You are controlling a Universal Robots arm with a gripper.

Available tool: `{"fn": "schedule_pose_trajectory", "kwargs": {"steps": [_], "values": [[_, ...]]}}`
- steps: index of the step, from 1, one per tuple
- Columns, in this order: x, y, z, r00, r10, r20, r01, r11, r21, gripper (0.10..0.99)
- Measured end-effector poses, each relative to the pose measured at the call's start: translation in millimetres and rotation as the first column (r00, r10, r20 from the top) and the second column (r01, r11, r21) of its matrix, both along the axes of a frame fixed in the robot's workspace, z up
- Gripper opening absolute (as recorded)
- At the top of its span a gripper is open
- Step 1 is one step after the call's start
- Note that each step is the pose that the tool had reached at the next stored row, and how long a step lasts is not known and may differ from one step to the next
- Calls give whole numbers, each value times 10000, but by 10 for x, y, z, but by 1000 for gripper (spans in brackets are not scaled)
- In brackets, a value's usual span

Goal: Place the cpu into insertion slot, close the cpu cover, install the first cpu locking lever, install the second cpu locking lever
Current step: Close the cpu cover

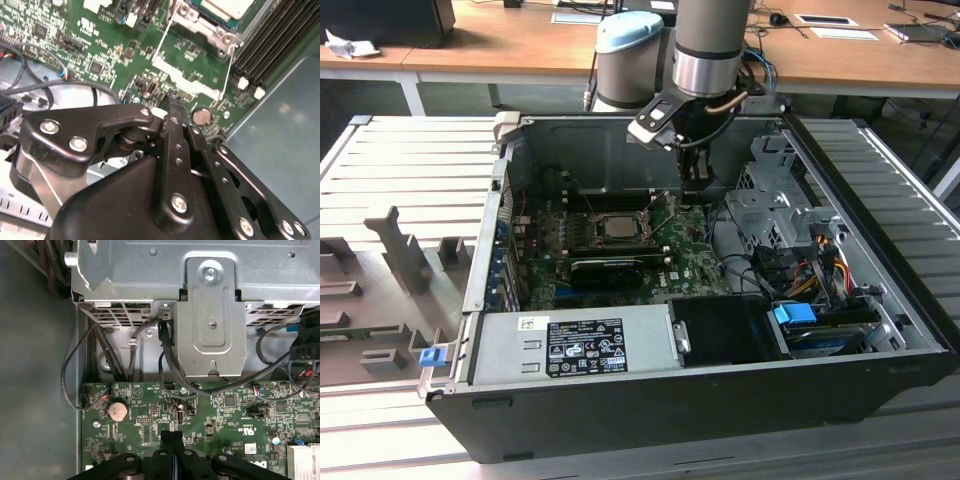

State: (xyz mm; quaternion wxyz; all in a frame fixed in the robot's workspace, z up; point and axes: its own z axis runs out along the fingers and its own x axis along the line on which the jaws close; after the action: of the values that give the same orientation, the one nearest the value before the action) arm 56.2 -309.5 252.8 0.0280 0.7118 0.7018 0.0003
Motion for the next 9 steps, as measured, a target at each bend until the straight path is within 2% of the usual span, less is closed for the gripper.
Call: {"fn": "schedule_pose_trajectory", "kwargs": {"steps": [9], "values": [[-129,0,-12,10000,-1,-10,1,10000,1,106]]}}
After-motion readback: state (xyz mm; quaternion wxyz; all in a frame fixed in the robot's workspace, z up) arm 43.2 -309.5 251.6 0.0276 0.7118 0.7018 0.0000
